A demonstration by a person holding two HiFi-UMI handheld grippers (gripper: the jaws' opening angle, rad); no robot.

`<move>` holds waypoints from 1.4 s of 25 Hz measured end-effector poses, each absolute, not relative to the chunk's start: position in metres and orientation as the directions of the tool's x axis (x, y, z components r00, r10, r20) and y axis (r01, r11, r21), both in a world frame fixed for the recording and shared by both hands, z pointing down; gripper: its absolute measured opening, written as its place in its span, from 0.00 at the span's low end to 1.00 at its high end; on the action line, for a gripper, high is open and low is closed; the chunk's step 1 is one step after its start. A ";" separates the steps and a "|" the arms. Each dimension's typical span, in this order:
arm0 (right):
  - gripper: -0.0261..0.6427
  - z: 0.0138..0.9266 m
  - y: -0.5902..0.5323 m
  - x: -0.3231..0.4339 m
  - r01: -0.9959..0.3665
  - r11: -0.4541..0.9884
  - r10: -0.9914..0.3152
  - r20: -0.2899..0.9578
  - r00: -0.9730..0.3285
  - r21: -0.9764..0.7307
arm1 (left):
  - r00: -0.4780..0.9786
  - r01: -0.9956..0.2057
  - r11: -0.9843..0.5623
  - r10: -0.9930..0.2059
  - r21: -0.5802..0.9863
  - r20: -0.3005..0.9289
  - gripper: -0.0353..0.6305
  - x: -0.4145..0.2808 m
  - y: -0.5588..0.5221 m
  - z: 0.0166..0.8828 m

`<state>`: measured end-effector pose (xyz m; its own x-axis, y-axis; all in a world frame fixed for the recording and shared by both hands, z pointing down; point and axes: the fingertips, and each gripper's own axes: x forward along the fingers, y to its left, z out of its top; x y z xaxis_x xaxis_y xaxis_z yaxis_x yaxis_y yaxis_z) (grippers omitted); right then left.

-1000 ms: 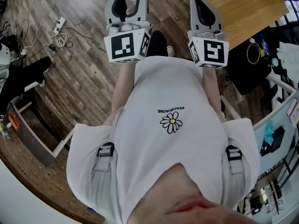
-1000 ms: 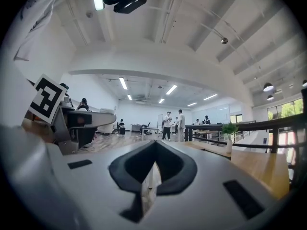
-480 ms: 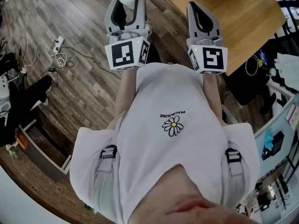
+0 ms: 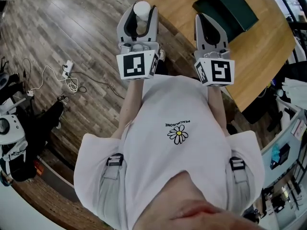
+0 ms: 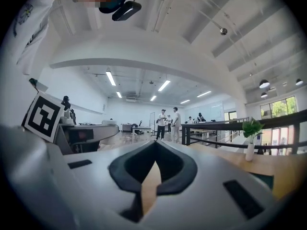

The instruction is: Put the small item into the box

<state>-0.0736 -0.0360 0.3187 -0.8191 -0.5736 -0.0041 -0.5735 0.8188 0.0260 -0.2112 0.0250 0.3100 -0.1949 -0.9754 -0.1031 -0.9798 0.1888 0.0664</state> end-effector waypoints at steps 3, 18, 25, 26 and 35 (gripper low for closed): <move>0.05 0.318 -0.057 -0.106 -0.585 0.811 -0.585 0.009 -0.811 0.006 | -0.171 -0.984 0.165 -0.980 0.069 -0.104 0.35 -0.245 0.001 0.304; 0.05 0.331 -0.112 -0.156 -0.585 0.811 -0.584 0.045 -0.810 -0.009 | -0.170 -0.983 0.162 -0.980 0.084 -0.099 0.35 -0.291 -0.045 0.307; 0.05 0.326 -0.132 -0.116 -0.672 0.736 -0.672 0.027 -0.740 -0.078 | -0.034 -0.999 0.036 -0.993 -0.014 -0.115 0.35 -0.257 -0.079 0.292; 0.05 0.324 -0.135 -0.104 -0.691 0.719 -0.692 0.024 -0.722 -0.077 | 0.007 -0.999 -0.002 -0.993 -0.037 -0.118 0.35 -0.244 -0.088 0.288; 0.05 0.338 -0.143 0.019 -0.865 0.497 -0.864 0.052 -0.501 -0.073 | 0.321 -0.880 -0.281 -0.946 -0.383 -0.043 0.35 -0.126 -0.163 0.264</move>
